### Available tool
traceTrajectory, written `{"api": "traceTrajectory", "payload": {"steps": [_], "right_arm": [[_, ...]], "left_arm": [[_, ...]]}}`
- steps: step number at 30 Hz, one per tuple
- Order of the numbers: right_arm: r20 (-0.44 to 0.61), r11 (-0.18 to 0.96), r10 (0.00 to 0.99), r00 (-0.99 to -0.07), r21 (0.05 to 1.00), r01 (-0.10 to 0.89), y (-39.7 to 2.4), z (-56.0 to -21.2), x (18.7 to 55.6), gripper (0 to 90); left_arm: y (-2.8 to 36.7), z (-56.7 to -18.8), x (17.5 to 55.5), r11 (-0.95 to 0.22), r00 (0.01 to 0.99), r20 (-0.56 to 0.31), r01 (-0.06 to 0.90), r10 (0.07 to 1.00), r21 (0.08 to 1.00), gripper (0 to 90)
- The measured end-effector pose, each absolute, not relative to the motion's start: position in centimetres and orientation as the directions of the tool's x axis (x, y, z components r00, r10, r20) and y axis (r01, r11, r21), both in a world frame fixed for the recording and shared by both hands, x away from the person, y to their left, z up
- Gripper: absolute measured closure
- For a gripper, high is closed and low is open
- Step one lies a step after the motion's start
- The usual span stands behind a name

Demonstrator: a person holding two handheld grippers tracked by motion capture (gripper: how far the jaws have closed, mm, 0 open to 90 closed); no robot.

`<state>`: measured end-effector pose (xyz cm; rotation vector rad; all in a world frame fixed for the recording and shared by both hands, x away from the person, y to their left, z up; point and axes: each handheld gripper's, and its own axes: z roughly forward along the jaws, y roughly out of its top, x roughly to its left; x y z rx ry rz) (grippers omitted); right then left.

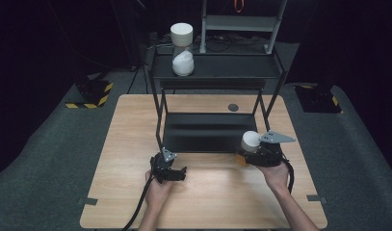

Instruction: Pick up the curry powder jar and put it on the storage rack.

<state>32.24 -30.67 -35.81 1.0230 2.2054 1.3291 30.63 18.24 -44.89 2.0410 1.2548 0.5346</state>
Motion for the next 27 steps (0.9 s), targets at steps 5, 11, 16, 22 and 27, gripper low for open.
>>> {"api": "traceTrajectory", "payload": {"steps": [5, 11, 16, 22, 27], "right_arm": [[0.06, 0.288, 0.741, -0.669, 0.872, 0.397, -31.1, -33.9, 32.8, 33.3], [0.058, 0.303, 0.737, -0.673, 0.862, 0.406, -31.3, -31.6, 33.7, 33.3], [0.041, 0.312, 0.741, -0.67, 0.863, 0.398, -31.1, -29.9, 34.1, 33.4], [0.037, 0.318, 0.74, -0.672, 0.861, 0.397, -30.9, -27.6, 34.8, 33.4], [0.013, 0.341, 0.73, -0.683, 0.859, 0.381, -30.5, -25.3, 35.4, 33.4]], "left_arm": [[18.2, -44.9, 30.6, -0.308, 0.452, -0.005, 0.616, 0.892, 0.725, 6.1], [18.2, -44.9, 30.6, -0.309, 0.452, -0.004, 0.616, 0.892, 0.724, 6.1], [18.2, -44.9, 30.6, -0.308, 0.452, -0.005, 0.616, 0.892, 0.725, 6.1], [18.2, -44.9, 30.6, -0.308, 0.452, -0.005, 0.616, 0.892, 0.725, 6.1], [18.2, -44.9, 30.6, -0.308, 0.452, -0.005, 0.616, 0.892, 0.725, 6.1]]}}
